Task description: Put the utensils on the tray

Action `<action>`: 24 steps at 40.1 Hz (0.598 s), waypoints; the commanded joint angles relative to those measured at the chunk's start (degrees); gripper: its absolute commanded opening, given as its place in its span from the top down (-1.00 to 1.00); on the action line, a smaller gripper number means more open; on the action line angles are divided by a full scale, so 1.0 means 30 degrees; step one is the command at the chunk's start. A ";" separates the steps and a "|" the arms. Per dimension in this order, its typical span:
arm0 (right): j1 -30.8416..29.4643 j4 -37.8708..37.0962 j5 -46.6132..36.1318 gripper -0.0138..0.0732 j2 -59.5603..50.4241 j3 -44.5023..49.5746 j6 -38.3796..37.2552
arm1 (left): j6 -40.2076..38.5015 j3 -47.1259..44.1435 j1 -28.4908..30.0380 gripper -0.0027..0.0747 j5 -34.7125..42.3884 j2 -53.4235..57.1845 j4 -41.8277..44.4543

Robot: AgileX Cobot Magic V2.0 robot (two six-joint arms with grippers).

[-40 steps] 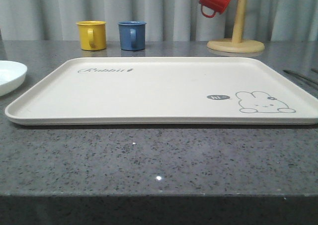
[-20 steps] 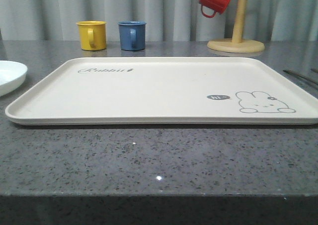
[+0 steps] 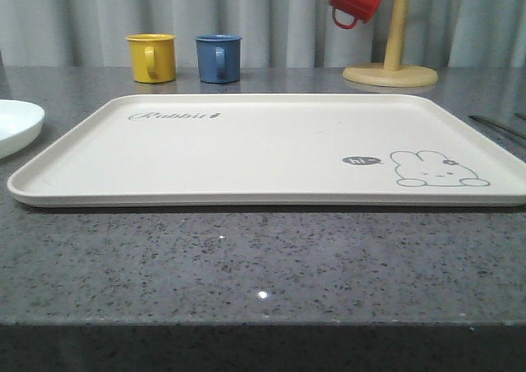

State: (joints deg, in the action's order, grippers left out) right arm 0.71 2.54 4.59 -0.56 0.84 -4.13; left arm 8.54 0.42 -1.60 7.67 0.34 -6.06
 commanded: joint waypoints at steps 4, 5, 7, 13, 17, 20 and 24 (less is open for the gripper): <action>-0.0153 -0.0030 0.0259 0.84 -0.0038 -0.4252 0.0115 | -0.0162 0.3433 0.0035 0.98 -0.0744 -0.0458 0.1594; -0.0153 -0.0030 0.1083 0.84 0.0214 -0.4869 0.0115 | -0.0162 0.3899 0.0035 0.98 -0.1365 -0.0709 0.2020; -0.0153 -0.0030 0.2389 0.84 0.0855 -0.6238 0.0115 | -0.0162 0.4953 0.0035 0.98 -0.2697 -0.1551 0.2192; -0.0153 -0.0030 0.4299 0.83 0.4064 -0.9650 0.0115 | -0.0162 0.7781 0.0035 0.98 -0.4447 -0.4480 0.2192; -0.0153 -0.0030 0.4583 0.82 0.6301 -1.0930 0.0115 | -0.0162 0.8926 0.0035 0.98 -0.5453 -0.6310 0.2192; -0.0153 -0.0030 0.4555 0.82 0.7474 -1.1330 0.0115 | -0.0162 0.9254 0.0035 0.98 -0.5635 -0.7210 0.2192; -0.0131 -0.0030 0.4563 0.81 0.8247 -1.1380 0.0115 | -0.0162 0.9262 0.0035 0.98 -0.5592 -0.7639 0.2192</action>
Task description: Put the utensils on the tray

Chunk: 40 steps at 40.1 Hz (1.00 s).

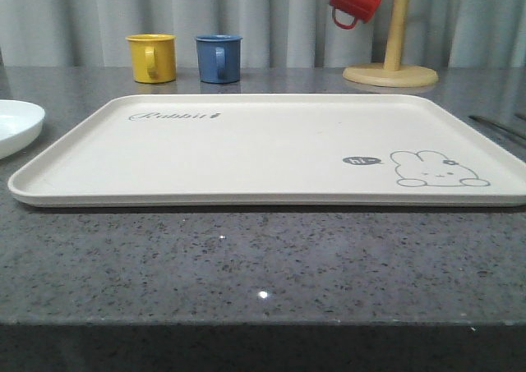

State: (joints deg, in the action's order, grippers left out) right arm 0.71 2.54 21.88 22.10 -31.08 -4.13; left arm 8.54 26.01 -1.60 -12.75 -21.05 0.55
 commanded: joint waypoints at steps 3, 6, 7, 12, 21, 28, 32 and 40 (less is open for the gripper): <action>-0.0131 -0.0030 -0.1036 0.78 0.0763 -0.0740 0.0115 | -0.0162 0.0731 0.0035 0.97 0.1215 -0.0509 -0.0011; -0.0131 -0.0030 -0.1018 0.62 0.0763 -0.0740 0.0115 | -0.0162 0.0731 0.0035 0.84 0.1180 -0.0509 -0.0011; -0.0131 -0.0030 -0.1018 0.52 0.0763 -0.0740 0.0115 | -0.0162 0.0731 0.0035 0.74 0.1180 -0.0509 -0.0048; -0.0131 -0.0047 -0.0974 -0.08 0.0763 -0.0740 0.0115 | -0.0162 0.0731 0.0035 0.00 0.1135 -0.0509 -0.0293; -0.0131 -0.0047 -0.0952 -0.69 0.0763 -0.0740 0.0115 | -0.0162 0.0731 0.0035 -0.75 0.1135 -0.0509 -0.0326; -0.0131 -0.0047 -0.0952 -0.68 0.0763 -0.0740 0.0115 | -0.0162 0.0731 0.0035 -0.61 0.1170 -0.0575 -0.1271; -0.0131 -0.0047 -0.0952 -0.68 0.0763 -0.0740 0.0115 | -0.0087 0.1359 0.0035 -0.53 0.0289 -0.1681 -0.1271; -0.0105 -0.0047 -0.0952 -0.68 0.0763 -0.0740 0.0115 | 0.1035 0.4906 -0.0004 -0.39 -0.4231 -0.6460 -0.1347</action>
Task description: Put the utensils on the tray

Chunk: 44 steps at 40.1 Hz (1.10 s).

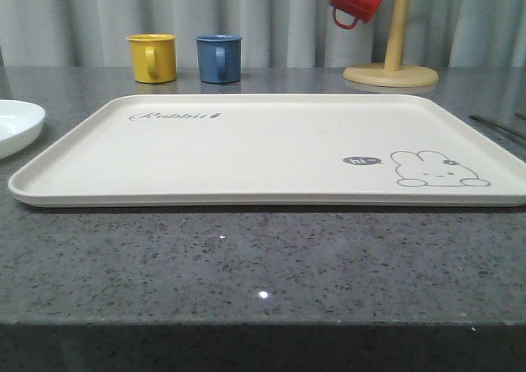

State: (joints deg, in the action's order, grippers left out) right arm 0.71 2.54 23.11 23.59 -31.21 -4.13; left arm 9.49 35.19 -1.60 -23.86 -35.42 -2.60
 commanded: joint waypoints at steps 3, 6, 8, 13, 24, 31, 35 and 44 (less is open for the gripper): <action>-0.0105 -0.0047 -0.1362 -0.68 0.0265 -0.0699 0.0115 | 0.1527 0.3604 -0.0526 -0.39 -0.2609 -0.3735 -0.0439; -0.0105 -0.0047 -0.1362 -0.68 0.0265 -0.0699 0.0115 | 0.1707 0.5141 -0.1343 -0.39 -0.4662 -0.5756 -0.0495; -0.0105 -0.0047 -0.1362 -0.68 0.0265 -0.0699 0.0115 | 0.1724 0.6166 -0.1947 -0.39 -0.5642 -0.7160 -0.0495; -0.0105 -0.0047 -0.1362 -0.68 0.0265 -0.0699 0.0115 | 0.2332 0.7915 -0.3623 -0.39 -0.7123 -1.0077 -0.0495; -0.0105 -0.0047 -0.1362 -0.68 0.0265 -0.0699 0.0115 | 0.2371 0.9798 -0.4322 -0.39 -0.9495 -1.4906 -0.0495; -0.0105 -0.0047 -0.1362 -0.68 0.0265 -0.0699 0.0115 | 0.2371 0.9930 -0.4322 -0.39 -0.9643 -1.6199 -0.0495; -0.0105 -0.0047 -0.1362 -0.68 0.0265 -0.0699 0.0115 | 0.2371 0.9930 -0.4322 -0.39 -0.9643 -1.6508 -0.0063; -0.0105 -0.0047 -0.1362 -0.68 0.0265 -0.0699 0.0115 | 0.2371 0.9930 -0.4322 -0.19 -0.9825 -1.6998 0.0678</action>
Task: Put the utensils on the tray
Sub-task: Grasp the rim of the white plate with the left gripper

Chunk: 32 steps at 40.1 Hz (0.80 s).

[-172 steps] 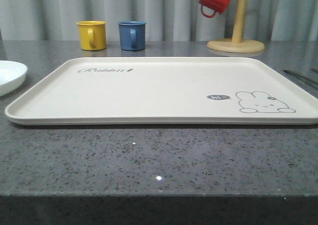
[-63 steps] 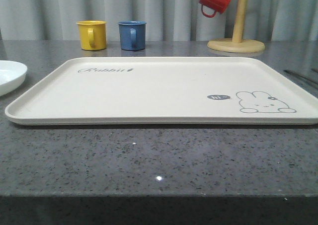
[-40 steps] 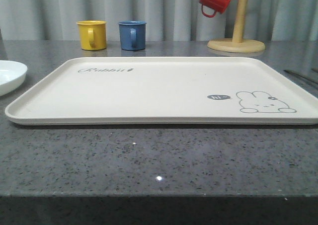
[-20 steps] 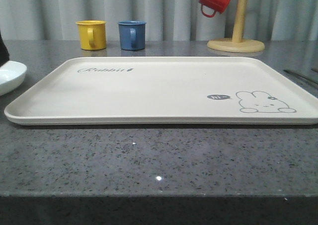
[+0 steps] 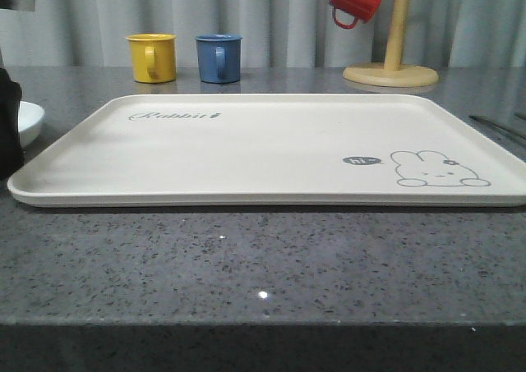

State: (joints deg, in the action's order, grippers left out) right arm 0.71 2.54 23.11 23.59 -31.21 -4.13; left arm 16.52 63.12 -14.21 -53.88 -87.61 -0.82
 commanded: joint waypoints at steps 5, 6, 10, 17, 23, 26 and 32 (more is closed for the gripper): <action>-0.0105 -0.0047 -0.1362 -0.68 0.0265 -0.0699 0.0115 | 0.0030 0.0621 -0.0119 0.13 -0.0206 0.0190 0.0084; -0.0105 -0.0047 -0.1362 -0.68 0.0265 -0.0699 0.0115 | 0.0030 0.0621 -0.0119 0.23 -0.0206 0.0190 0.0084; -0.0105 -0.0047 -0.1362 -0.68 0.0265 -0.0699 0.0115 | 0.0030 0.0621 -0.0119 0.52 -0.0221 0.0190 0.0124; -0.0105 -0.0047 -0.1362 -0.68 0.0265 -0.0699 0.0115 | 0.0030 0.0621 -0.0119 0.97 -0.0304 0.0190 0.0272; -0.0103 -0.0047 -0.1346 -0.68 0.0265 -0.0699 0.0115 | 0.0030 0.1343 -0.0167 0.98 -0.0913 0.0190 0.0272; -0.0103 -0.0047 -0.1346 -0.68 0.0265 -0.0699 0.0115 | 0.0030 0.2258 -0.0207 0.98 -0.1600 0.0313 0.0272; -0.0103 -0.0047 -0.1346 -0.68 0.0265 -0.0699 0.0115 | 0.0030 0.5060 -0.0890 0.98 -0.3239 0.0555 0.0627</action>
State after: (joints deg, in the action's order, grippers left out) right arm 0.71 2.54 23.11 23.59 -31.21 -4.13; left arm 17.16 72.51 -15.14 -61.25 -88.59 1.11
